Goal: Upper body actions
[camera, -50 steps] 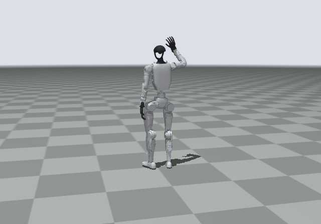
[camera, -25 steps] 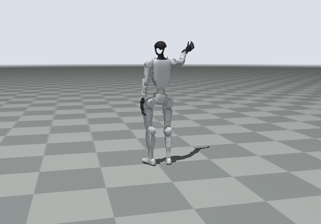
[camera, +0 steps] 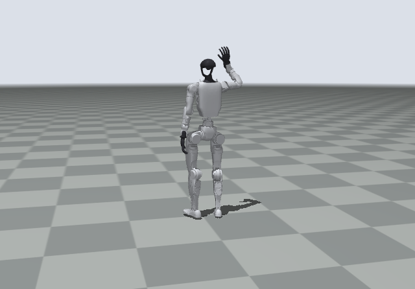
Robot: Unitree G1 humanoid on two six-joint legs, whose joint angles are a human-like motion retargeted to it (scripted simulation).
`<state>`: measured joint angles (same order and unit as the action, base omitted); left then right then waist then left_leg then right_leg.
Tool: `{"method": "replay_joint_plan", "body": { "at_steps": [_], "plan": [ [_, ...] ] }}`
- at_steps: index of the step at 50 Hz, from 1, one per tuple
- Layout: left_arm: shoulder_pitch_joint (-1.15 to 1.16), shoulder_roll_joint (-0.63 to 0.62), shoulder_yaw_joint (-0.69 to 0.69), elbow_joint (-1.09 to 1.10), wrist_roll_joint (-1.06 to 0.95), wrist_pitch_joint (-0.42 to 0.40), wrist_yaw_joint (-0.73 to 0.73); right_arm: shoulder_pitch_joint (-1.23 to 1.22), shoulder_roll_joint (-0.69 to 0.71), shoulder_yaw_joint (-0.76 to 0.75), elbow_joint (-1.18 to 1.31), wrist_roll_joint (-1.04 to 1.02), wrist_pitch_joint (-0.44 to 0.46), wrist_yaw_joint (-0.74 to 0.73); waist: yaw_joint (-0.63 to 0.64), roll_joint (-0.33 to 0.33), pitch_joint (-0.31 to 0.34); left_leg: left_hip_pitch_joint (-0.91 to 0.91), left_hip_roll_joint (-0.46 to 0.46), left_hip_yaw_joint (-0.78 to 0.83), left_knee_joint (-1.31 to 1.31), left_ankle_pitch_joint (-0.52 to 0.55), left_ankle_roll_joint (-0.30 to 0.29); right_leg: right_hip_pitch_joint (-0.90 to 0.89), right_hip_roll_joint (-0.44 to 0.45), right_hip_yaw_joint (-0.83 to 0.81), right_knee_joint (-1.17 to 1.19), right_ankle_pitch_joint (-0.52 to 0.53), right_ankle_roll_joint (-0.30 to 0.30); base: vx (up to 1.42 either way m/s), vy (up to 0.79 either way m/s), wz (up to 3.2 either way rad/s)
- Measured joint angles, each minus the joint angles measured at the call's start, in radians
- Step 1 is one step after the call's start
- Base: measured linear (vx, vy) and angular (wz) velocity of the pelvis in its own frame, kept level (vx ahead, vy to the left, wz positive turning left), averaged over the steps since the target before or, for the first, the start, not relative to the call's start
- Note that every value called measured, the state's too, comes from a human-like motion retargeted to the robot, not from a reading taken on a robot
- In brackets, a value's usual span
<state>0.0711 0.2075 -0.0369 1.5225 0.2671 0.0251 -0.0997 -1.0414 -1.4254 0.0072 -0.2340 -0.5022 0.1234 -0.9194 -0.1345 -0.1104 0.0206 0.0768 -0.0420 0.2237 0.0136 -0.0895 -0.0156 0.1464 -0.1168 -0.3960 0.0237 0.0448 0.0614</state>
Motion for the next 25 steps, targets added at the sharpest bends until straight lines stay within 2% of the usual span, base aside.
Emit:
{"method": "replay_joint_plan", "body": {
  "at_steps": [2, 5, 7, 10, 12, 15, 17, 21, 25],
  "plan": [
    [-0.005, 0.018, -0.007, 0.005, 0.001, 0.003, -0.004, -0.093, -0.074, 0.12, -0.169, -0.146, 0.054, 0.036, 0.002, -0.015, 0.003, 0.002, 0.0, 0.0, -0.001, 0.001, 0.0, 0.004, 0.001, -0.003, 0.0, -0.003, 0.0, 0.0, 0.0, 0.0],
    [-0.013, 0.054, -0.008, 0.007, 0.004, 0.01, -0.014, -0.282, -0.139, 0.351, -0.396, -0.333, 0.089, 0.078, 0.008, -0.046, 0.009, 0.006, 0.0, -0.002, 0.0, 0.002, -0.001, 0.013, 0.001, -0.005, 0.001, -0.006, 0.0, 0.0, 0.0, 0.0],
    [-0.01, 0.055, 0.014, 0.004, 0.012, 0.015, -0.023, -0.553, -0.104, 0.655, -0.461, -0.427, 0.052, 0.038, -0.003, -0.049, 0.011, 0.012, -0.002, -0.004, 0.0, 0.003, 0.0, 0.021, 0.001, -0.006, 0.001, -0.007, 0.0, 0.0, 0.0, 0.0],
    [-0.01, 0.021, 0.022, -0.003, 0.023, 0.018, -0.028, -0.649, -0.085, 0.765, -0.43, -0.422, 0.007, -0.085, 0.002, -0.02, 0.009, 0.006, -0.002, -0.003, -0.001, 0.005, 0.003, 0.018, 0.005, -0.003, 0.0, -0.008, 0.0, 0.0, 0.0, 0.0],
    [-0.014, -0.014, 0.024, -0.003, 0.026, 0.018, -0.029, -0.657, -0.085, 0.765, -0.33, -0.356, 0.013, -0.128, 0.003, 0.01, 0.007, 0.001, -0.002, -0.003, -0.003, 0.006, 0.005, 0.014, 0.007, -0.004, -0.001, -0.008, 0.002, 0.0, 0.0, 0.0],
    [-0.015, -0.074, 0.028, 0.004, 0.017, 0.017, -0.022, -0.57, -0.068, 0.66, -0.08, -0.206, 0.071, -0.123, -0.01, 0.059, 0.0, -0.005, -0.003, -0.011, -0.005, 0.005, 0.006, 0.009, 0.006, -0.014, -0.003, -0.008, 0.004, 0.02, 0.04, 0.12],
    [-0.014, -0.085, 0.045, 0.014, 0.001, 0.015, -0.017, -0.374, 0.002, 0.437, 0.158, -0.079, 0.085, -0.138, -0.033, 0.065, -0.005, -0.006, -0.006, -0.021, -0.005, 0.003, 0.005, 0.009, 0.004, -0.025, -0.005, -0.008, 0.005, 0.02, 0.06, 0.19],
    [-0.01, -0.064, 0.052, 0.019, -0.003, 0.018, -0.026, -0.083, 0.148, 0.083, 0.501, 0.157, 0.055, -0.11, -0.039, 0.044, -0.017, -0.011, -0.011, -0.028, -0.002, 0.001, 0.003, 0.008, -0.003, -0.032, -0.007, -0.007, 0.006, 0.0, 0.0, 0.0],
    [-0.015, -0.035, 0.029, 0.018, 0.012, 0.024, -0.036, 0.047, 0.289, -0.2, 0.845, 0.439, 0.016, 0.037, -0.013, 0.025, -0.023, -0.021, -0.014, -0.025, 0.003, 0.004, 0.004, 0.005, -0.006, -0.029, -0.009, -0.005, 0.006, 0.0, 0.0, 0.0]
  ]
}}
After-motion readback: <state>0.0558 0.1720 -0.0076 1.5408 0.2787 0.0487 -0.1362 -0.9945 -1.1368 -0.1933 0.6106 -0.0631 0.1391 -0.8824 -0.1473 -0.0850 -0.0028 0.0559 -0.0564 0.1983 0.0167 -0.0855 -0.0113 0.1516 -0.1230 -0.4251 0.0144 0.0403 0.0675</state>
